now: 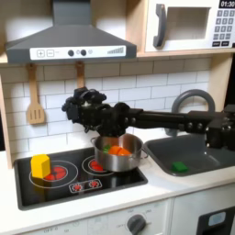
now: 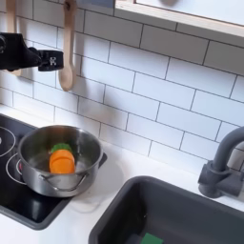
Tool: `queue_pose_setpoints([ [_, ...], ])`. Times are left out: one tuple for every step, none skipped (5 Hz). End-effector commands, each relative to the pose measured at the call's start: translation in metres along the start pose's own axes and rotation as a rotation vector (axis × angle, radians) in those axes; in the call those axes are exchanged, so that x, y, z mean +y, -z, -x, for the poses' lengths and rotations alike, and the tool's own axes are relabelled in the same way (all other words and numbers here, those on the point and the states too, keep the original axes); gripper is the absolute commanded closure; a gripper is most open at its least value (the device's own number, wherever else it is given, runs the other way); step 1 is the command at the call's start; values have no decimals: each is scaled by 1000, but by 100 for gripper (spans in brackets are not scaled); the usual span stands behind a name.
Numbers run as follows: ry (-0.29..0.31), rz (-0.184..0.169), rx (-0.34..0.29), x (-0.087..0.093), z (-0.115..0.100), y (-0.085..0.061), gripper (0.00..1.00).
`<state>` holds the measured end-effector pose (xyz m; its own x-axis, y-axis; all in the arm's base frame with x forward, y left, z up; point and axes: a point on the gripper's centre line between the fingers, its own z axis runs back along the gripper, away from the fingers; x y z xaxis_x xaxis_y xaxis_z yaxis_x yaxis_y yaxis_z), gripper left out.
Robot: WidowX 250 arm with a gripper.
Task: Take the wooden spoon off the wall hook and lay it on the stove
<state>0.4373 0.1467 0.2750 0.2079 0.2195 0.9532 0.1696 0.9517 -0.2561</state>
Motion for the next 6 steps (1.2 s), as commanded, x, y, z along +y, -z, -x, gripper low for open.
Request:
queue_pose_setpoints([
  [8,-25,-11,2,-2,10,0],
  [7,-36,-37,5,-9,16,0],
  [-12,-27,-40,4,-7,24,0],
  [-14,0,-41,-5,-9,25,0],
  [-15,3,-47,-5,-10,25,0],
  [-24,-8,-52,-1,-9,25,0],
])
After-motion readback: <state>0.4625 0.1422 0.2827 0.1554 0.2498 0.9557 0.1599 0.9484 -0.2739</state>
